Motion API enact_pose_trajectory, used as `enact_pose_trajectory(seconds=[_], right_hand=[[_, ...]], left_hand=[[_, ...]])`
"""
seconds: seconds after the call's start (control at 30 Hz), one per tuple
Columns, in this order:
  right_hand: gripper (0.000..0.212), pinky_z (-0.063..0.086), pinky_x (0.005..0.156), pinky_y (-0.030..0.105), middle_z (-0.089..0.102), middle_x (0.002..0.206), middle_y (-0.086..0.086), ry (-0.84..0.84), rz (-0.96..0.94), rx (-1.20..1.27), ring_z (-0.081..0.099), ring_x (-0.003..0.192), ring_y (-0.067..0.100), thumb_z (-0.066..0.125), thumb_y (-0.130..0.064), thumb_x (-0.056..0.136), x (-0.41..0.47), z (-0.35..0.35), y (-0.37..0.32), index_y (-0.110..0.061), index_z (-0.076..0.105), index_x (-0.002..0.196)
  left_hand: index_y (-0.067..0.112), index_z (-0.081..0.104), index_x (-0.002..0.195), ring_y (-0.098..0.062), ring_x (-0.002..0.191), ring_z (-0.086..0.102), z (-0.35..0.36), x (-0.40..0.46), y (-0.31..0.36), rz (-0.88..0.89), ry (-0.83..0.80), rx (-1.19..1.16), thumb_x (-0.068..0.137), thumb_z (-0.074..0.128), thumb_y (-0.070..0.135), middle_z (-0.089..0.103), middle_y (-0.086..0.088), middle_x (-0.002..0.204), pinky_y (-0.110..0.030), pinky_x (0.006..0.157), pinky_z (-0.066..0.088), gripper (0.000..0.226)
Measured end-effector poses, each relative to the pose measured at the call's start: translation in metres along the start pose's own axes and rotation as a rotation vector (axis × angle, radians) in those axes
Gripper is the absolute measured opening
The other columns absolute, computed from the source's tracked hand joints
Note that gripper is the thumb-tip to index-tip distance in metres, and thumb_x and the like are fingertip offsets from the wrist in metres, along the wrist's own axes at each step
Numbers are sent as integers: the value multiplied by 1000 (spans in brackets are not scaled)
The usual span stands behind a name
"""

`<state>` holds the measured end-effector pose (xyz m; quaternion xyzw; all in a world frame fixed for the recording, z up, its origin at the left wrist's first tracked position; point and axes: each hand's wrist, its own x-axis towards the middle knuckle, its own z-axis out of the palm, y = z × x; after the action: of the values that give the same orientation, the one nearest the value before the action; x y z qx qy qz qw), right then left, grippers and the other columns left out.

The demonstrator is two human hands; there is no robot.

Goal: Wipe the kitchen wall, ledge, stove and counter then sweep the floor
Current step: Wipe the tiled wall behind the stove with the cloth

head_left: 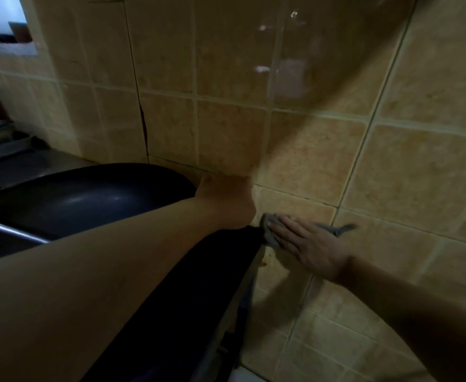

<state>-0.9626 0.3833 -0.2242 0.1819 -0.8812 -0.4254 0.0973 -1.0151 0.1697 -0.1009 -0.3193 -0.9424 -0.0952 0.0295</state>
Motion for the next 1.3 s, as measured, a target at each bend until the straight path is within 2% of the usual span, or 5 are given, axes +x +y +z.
enact_pose_trajectory(seconds=[0.1, 0.43, 0.63, 0.93, 1.3], right_hand=[[52, -3, 115, 42, 32, 148, 7, 86, 18, 29, 21, 141, 28, 49, -27, 82, -17, -4, 23, -11, 55, 131], [54, 35, 104, 52, 46, 138, 24, 463, 559, 30, 27, 127, 39, 30, -20, 87, -10, -90, 134, -1, 46, 135], [47, 35, 105, 45, 59, 126, 19, 293, 158, -27, 47, 121, 39, 42, -21, 80, -39, -53, 93, -6, 65, 118], [54, 41, 98, 48, 48, 131, 26, 441, 823, -82, 32, 123, 41, 70, -19, 74, -19, -152, 185, -2, 59, 124], [66, 44, 100, 48, 45, 140, 24, 706, 777, 18, 42, 129, 43, 73, -9, 73, -14, -144, 203, -5, 50, 134]], left_hand=[[16, 46, 125, -28, 127, 40, -7, 1, 9, 10, -1, -61, 93, 43, 25, 47, -6, 134, -40, 105, 31, 33], [13, 34, 129, -33, 123, 39, -47, 6, 35, 20, 158, -17, 96, 41, 30, 45, -9, 132, -48, 99, 30, 38], [16, 32, 132, -31, 125, 38, -42, -4, 37, 2, 143, -38, 97, 41, 34, 42, -6, 135, -48, 101, 32, 40], [21, 19, 146, -24, 136, 25, -102, 7, 53, 91, 357, -91, 96, 44, 28, 29, 0, 148, -42, 106, 25, 56], [22, 15, 147, -22, 136, 22, -121, 26, 59, 118, 475, -31, 95, 46, 30, 27, 3, 149, -39, 105, 27, 61]])
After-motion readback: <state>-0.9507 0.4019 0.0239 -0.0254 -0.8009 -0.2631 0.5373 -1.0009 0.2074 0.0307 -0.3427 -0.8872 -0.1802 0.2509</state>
